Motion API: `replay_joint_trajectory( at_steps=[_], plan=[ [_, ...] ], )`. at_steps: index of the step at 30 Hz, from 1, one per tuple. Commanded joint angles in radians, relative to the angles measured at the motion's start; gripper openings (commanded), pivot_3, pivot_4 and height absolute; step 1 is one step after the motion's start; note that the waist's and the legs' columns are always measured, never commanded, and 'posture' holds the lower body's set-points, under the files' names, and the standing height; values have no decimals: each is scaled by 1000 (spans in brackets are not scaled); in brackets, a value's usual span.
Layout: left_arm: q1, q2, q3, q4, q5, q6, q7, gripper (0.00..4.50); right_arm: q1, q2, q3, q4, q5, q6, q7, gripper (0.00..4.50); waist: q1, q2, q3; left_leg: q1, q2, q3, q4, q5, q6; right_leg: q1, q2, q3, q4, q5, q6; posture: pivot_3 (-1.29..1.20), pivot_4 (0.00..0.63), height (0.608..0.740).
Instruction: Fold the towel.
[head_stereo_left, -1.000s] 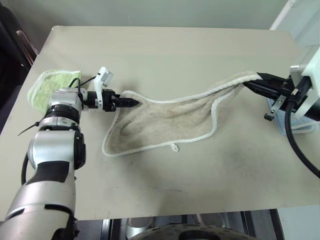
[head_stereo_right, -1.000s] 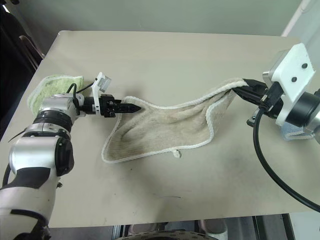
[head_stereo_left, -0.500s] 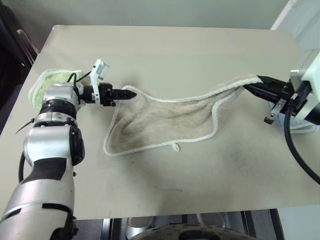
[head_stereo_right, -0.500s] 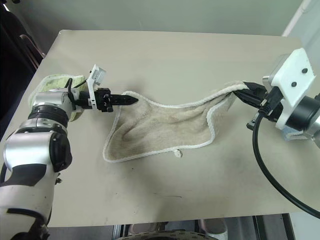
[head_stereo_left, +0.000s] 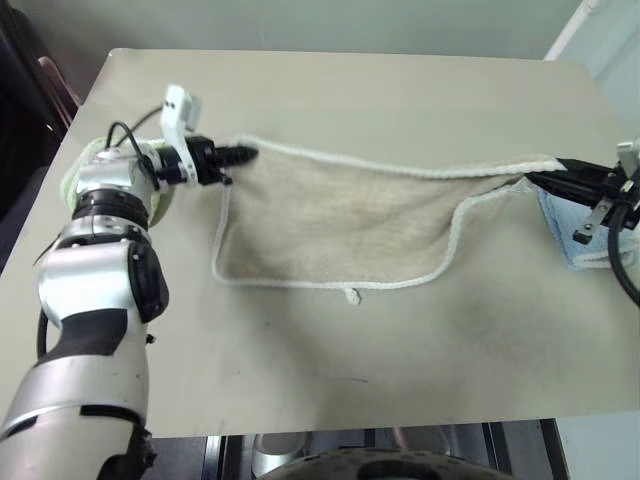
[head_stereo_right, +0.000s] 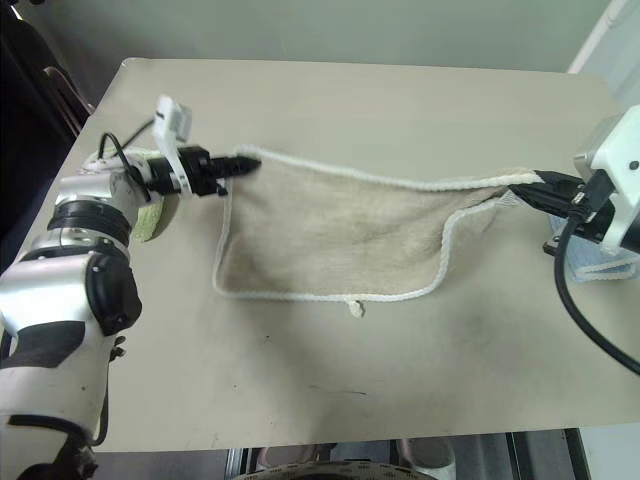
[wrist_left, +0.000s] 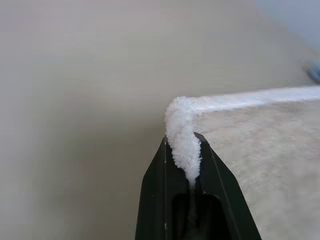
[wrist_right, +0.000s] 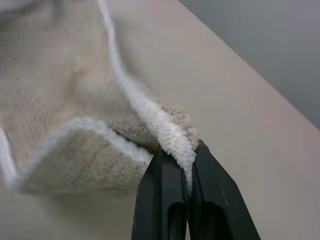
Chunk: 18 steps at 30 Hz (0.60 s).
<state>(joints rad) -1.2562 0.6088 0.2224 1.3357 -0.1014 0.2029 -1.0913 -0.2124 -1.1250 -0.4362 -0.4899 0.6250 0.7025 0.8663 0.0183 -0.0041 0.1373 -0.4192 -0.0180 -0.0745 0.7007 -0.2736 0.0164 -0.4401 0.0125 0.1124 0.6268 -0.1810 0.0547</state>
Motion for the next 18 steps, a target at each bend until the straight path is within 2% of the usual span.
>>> replay_joint_trajectory(
  at_steps=[1,5,9,18],
  plan=[
    [-36,6,47,-5,-19,-81,90,12,27,-41,-12,37,-30,-56,87,0,-1,0,0,0,-1,1,0,0,0,0,1,-1,0,0,0,0,150,740],
    [-61,5,101,-2,-45,-136,141,12,77,-67,6,92,-72,-98,160,0,-1,0,0,0,-1,2,0,0,0,0,0,0,0,0,1,0,150,740],
    [-72,-5,105,1,-33,-170,182,12,66,-85,48,162,-114,-149,208,0,-2,1,1,0,-2,1,1,1,1,0,-1,1,0,0,1,0,150,740],
    [-108,-44,93,8,-2,-237,304,12,-172,-87,216,425,-178,-234,290,0,-7,1,1,0,-5,3,1,4,4,1,-2,1,0,3,4,0,150,740]
  ],
)
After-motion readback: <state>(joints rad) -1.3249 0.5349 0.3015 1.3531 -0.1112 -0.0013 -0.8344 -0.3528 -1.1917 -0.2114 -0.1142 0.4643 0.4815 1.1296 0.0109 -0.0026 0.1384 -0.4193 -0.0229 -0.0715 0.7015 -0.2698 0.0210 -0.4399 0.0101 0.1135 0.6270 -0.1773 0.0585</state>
